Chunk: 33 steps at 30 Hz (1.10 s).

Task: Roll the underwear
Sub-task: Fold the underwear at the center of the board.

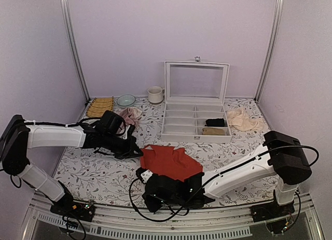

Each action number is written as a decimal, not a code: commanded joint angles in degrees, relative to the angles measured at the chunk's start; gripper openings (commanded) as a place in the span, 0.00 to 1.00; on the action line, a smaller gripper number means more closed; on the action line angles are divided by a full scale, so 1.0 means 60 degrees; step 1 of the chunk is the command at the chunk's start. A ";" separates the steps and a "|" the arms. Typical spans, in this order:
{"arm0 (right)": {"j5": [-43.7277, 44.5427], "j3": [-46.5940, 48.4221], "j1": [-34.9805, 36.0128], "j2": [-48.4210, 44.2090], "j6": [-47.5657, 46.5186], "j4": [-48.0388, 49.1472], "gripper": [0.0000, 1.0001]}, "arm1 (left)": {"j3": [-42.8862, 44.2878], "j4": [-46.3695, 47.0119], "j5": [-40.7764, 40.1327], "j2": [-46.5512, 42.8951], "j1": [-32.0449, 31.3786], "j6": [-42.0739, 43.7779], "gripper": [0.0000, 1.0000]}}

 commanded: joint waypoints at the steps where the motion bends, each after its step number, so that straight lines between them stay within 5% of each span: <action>1: -0.0247 -0.0569 0.0044 -0.2131 -0.0066 0.1128 0.00 | 0.0561 0.0039 -0.0195 0.0227 -0.0301 -0.0119 0.00; 33: 0.1342 -0.5123 0.0109 -0.4973 0.2568 0.2332 0.00 | 0.4350 0.0117 -0.0206 0.4344 -0.2212 -0.0226 0.00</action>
